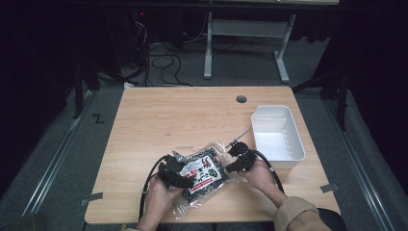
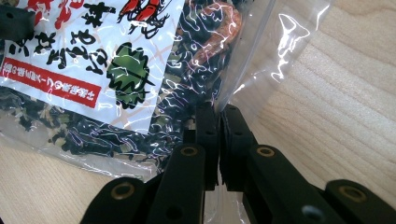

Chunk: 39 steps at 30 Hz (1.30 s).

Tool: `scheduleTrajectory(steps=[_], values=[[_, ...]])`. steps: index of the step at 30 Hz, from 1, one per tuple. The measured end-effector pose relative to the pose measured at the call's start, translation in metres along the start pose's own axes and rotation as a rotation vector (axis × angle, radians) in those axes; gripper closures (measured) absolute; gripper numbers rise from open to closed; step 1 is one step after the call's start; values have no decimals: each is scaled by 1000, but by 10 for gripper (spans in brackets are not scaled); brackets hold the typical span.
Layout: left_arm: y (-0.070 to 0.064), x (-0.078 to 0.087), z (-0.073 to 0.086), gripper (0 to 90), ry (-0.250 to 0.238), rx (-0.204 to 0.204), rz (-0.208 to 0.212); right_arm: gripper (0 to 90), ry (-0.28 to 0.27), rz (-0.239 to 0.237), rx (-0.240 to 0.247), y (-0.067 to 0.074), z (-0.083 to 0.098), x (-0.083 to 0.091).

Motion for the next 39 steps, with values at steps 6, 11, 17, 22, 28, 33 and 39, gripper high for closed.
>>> scheduleTrajectory(steps=[6,11,17,22,28,33,39], values=[[-2,2,0,232,-21,-21,5,886,-5,8,22,0,-1,2],[-4,3,-1,232,-32,-6,48,886,-21,19,35,1,-5,15],[-3,6,-1,237,-56,-8,38,890,-41,70,62,7,-10,33],[-1,2,1,248,-30,-13,20,895,-46,125,97,9,-14,55],[0,2,2,248,-27,-7,18,898,-69,165,107,11,-17,76],[1,4,1,254,-41,-4,11,900,-92,184,133,11,-20,95],[1,5,1,259,-50,-5,14,900,-105,184,155,15,-24,110]])
Point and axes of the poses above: each handheld gripper's, and its own axes: x roughly backward along the jaws, z roughly out of its underside, y roughly to its left, the point moved 4 cm from there along -x, roughly forward along the jaws, and after that the axes turned 14 degrees about -z, right-handed, at the moved point
